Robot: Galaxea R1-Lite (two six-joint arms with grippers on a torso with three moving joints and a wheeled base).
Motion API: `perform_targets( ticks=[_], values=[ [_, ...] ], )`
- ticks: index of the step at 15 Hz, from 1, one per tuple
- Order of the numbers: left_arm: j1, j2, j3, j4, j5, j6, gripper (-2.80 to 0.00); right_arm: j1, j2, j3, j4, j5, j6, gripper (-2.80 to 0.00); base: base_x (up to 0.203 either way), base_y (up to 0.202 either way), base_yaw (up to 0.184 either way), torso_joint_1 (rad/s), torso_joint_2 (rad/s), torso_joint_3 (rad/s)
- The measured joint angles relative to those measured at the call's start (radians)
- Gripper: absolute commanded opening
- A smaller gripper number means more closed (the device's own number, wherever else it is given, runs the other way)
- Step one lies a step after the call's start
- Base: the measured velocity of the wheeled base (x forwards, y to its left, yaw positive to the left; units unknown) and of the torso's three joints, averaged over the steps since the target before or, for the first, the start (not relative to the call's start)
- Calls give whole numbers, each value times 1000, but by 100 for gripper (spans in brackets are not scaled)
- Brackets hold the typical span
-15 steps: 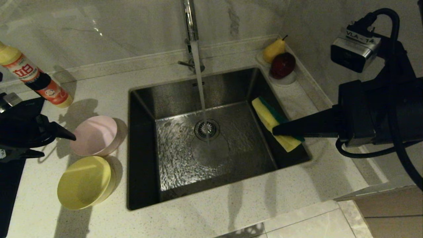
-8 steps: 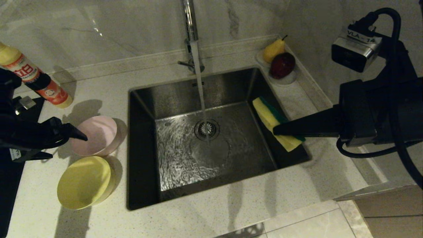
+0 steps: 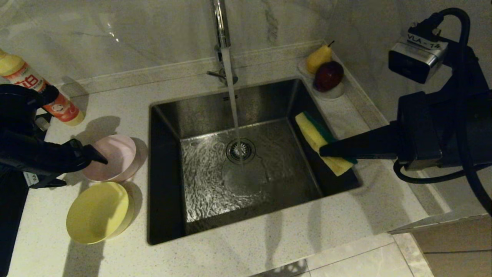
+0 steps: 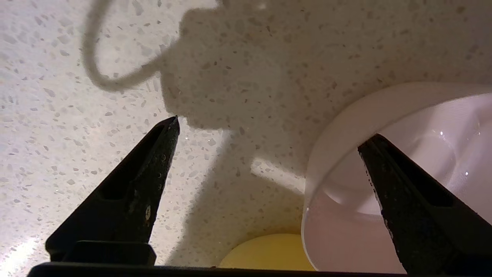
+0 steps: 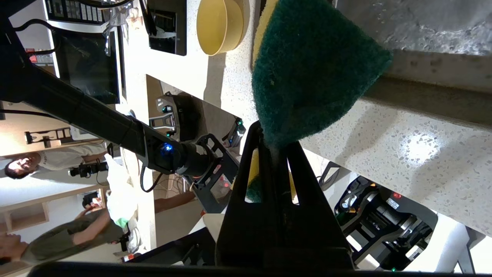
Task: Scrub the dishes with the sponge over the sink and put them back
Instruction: Wash the bowl
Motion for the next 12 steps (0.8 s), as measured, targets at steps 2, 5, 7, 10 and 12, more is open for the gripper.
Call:
perform_targets(
  ticks=[2,5,7,10,12],
  values=[
    [-3,2,-1,0,0,-3,-280,0,-1,0,0,1,-1,-280,0,0,0,0,0,0],
    [-3,8,0,0,1,-3,-280,1,-3,3,1,2,3,-280,0,0,0,0,0,0],
    [-3,13,0,0,1,-4,-280,1,-5,9,0,2,2,-280,0,0,0,0,0,0],
    [-2,18,-12,-3,0,-6,-280,0,-5,23,0,0,0,-280,0,0,0,0,0,0],
    [-1,26,-36,0,10,-33,-280,0,-6,25,-2,1,-1,-280,0,0,0,0,0,0]
  ],
)
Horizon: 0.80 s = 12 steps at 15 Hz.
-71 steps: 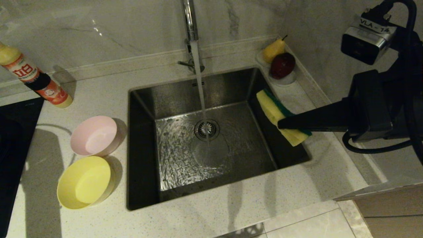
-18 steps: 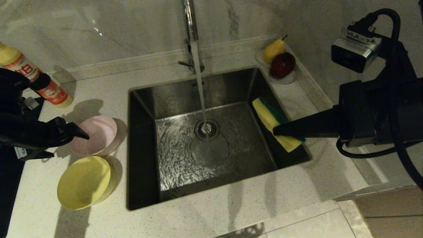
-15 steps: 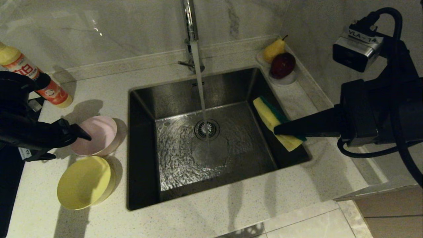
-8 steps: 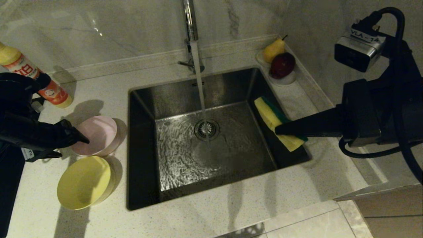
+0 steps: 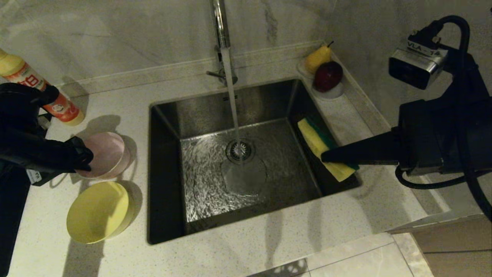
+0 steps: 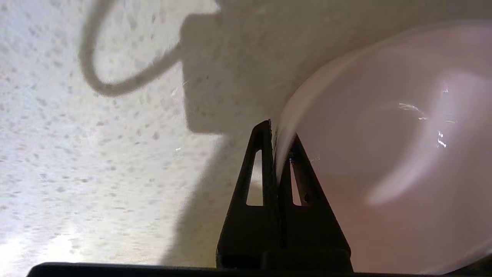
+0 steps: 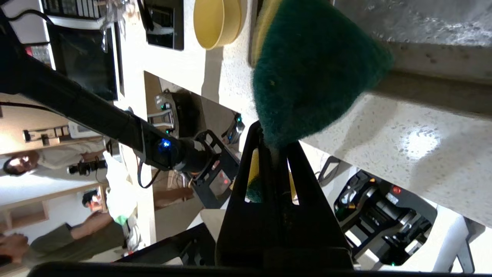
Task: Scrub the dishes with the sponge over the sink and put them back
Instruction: Wash the bowl
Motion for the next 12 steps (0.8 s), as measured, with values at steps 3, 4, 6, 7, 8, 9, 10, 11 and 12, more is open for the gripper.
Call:
perform_targets(
  ticks=[3,4,6,7,8,9,10,11,12],
  values=[
    [9,6,-67,0,29,-68,-280,1,-2,2,1,0,-1,-280,0,0,0,0,0,0],
    [16,6,-97,-1,35,-93,-280,1,-3,4,2,0,-1,-280,0,0,0,0,0,0],
    [23,5,-175,0,51,-162,-280,1,-7,6,2,0,-2,-280,0,0,0,0,0,0],
    [26,4,-217,0,63,-192,-280,1,-10,6,2,0,-2,-280,0,0,0,0,0,0],
    [27,1,-257,0,73,-210,-280,1,-12,7,2,0,-3,-280,0,0,0,0,0,0],
    [28,-4,-293,0,77,-222,-280,1,-14,10,2,0,-4,-280,0,0,0,0,0,0],
    [24,-11,-325,1,76,-243,-280,1,-16,14,2,0,-6,-280,0,0,0,0,0,0],
    [10,-18,-353,2,72,-266,-280,1,-16,16,1,0,-7,-280,0,0,0,0,0,0],
    [-18,-24,-379,7,71,-279,-280,1,-16,16,1,0,-7,-280,0,0,0,0,0,0]
  ],
)
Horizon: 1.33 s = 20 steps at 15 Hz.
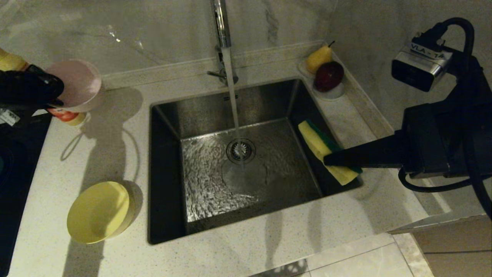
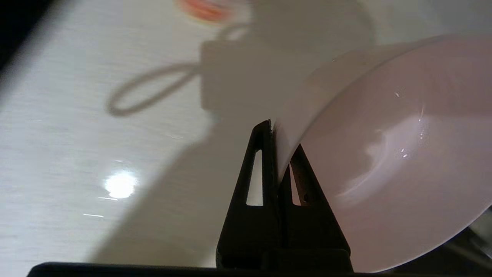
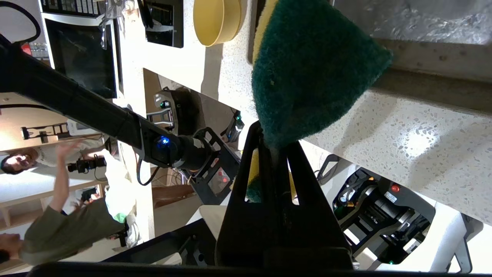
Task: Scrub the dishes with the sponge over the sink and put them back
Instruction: Wash the bowl
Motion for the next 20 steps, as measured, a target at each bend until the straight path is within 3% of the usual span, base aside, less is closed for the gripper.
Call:
perform_targets(
  ticks=[4,9,12,16,20],
  values=[
    [-197,2,-70,29,22,2,-280,0,-3,1,-1,2,0,-280,0,0,0,0,0,0],
    [-486,112,-147,115,186,26,-280,0,-13,6,-1,0,-1,-280,0,0,0,0,0,0],
    [-624,182,-155,113,201,28,-280,-1,-28,27,-1,-2,-1,-280,0,0,0,0,0,0],
    [-718,262,-157,98,201,-16,-280,-6,-53,56,-36,0,-2,-280,0,0,0,0,0,0],
    [-741,299,-157,67,202,-25,-280,-11,-66,66,-47,0,-1,-280,0,0,0,0,0,0]
  ],
)
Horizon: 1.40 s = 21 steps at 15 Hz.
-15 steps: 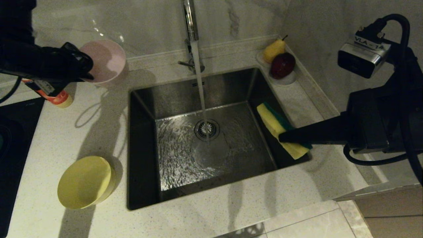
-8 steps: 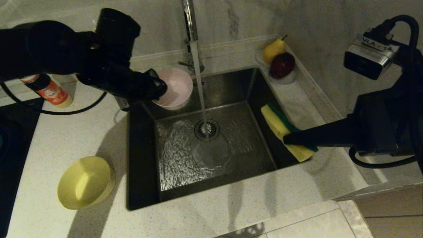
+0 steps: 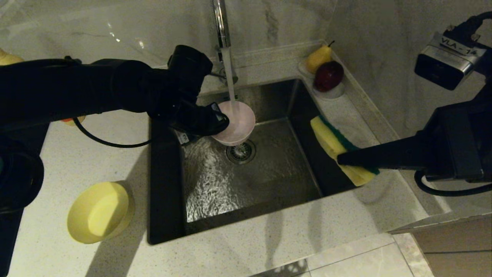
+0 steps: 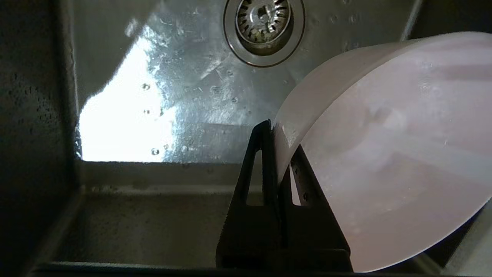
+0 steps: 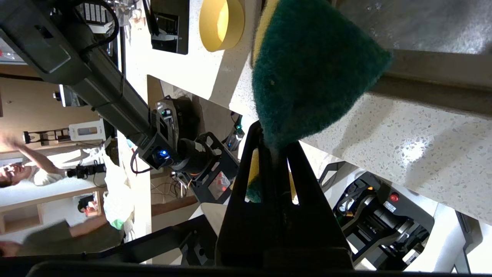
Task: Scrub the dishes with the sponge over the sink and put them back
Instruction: Wash the bowl
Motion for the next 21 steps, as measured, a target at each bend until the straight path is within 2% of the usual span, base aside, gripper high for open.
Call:
perform_targets(
  ticks=[13,21],
  values=[
    [0,4,5,-5,1,-20,-280,0,6,-4,-3,2,0,-280,0,0,0,0,0,0],
    [19,-44,10,-76,6,-22,-280,0,14,-1,-2,1,0,-280,0,0,0,0,0,0]
  ],
)
